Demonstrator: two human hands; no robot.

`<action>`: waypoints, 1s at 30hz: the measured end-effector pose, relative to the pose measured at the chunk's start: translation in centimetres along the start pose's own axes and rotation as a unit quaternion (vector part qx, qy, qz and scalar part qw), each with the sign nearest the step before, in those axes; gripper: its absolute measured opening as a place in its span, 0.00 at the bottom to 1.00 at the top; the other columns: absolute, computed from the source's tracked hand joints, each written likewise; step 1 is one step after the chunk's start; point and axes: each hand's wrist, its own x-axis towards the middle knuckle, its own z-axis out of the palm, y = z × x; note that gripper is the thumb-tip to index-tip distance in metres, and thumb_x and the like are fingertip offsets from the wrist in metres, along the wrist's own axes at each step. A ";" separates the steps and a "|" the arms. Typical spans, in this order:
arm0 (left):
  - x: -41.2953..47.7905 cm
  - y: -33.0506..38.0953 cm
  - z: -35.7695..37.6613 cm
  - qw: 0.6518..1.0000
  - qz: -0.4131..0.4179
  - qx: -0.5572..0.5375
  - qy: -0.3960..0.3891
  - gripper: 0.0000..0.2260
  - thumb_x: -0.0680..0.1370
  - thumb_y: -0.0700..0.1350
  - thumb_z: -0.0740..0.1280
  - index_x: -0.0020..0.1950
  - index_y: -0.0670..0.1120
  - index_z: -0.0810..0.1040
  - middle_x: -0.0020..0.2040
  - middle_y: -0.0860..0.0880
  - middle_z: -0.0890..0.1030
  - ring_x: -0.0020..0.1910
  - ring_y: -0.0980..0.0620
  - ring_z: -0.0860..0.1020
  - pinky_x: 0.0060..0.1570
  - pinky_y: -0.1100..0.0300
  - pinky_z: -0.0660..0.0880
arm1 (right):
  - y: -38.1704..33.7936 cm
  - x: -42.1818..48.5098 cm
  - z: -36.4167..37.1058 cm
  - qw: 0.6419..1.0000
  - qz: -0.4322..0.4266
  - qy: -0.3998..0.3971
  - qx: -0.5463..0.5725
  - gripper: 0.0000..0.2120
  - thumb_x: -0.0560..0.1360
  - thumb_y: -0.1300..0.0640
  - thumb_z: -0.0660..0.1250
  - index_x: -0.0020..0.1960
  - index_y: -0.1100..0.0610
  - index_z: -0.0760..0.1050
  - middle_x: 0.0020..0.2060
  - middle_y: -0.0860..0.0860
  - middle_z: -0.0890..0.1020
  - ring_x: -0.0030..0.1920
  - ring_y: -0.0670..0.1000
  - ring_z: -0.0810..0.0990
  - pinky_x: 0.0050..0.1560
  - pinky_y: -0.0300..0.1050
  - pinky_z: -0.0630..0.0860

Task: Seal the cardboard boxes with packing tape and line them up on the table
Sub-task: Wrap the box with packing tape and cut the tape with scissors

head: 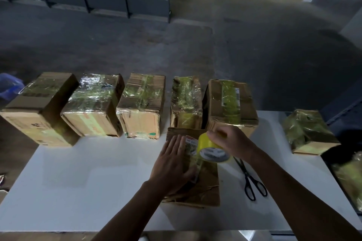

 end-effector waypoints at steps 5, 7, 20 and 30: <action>0.1 0.6 -0.8 1.000 -0.014 0.021 -0.017 0.43 0.73 0.70 0.44 0.79 0.44 0.40 0.79 0.46 0.42 0.76 0.52 0.37 0.73 0.57 0.34 | 1.1 -0.1 -0.5 0.993 -0.027 0.031 -0.109 0.22 0.76 0.54 0.66 0.28 0.61 0.65 0.23 0.51 0.64 0.25 0.48 0.61 0.29 0.45 0.60; 0.2 1.3 -1.1 0.999 -0.025 0.038 -0.022 0.41 0.76 0.67 0.47 0.79 0.42 0.42 0.79 0.44 0.42 0.78 0.46 0.40 0.74 0.53 0.36 | 1.3 0.1 -0.3 0.991 -0.022 0.033 -0.128 0.22 0.76 0.53 0.66 0.28 0.58 0.63 0.23 0.51 0.63 0.26 0.49 0.61 0.30 0.45 0.60; 0.1 3.8 0.5 1.000 0.008 0.024 0.002 0.40 0.75 0.67 0.44 0.79 0.43 0.40 0.78 0.45 0.39 0.76 0.49 0.37 0.71 0.55 0.32 | 2.9 -1.2 -1.0 0.998 0.031 0.020 0.057 0.30 0.69 0.33 0.60 0.33 0.63 0.71 0.26 0.50 0.67 0.28 0.45 0.68 0.31 0.40 0.63; 0.6 3.5 0.8 0.995 -0.008 0.074 -0.065 0.44 0.71 0.71 0.38 0.78 0.42 0.40 0.79 0.43 0.40 0.77 0.47 0.37 0.73 0.52 0.34 | 7.7 -1.4 -0.7 0.982 -0.033 0.059 -0.176 0.23 0.74 0.49 0.66 0.25 0.52 0.60 0.21 0.46 0.61 0.23 0.44 0.58 0.27 0.41 0.60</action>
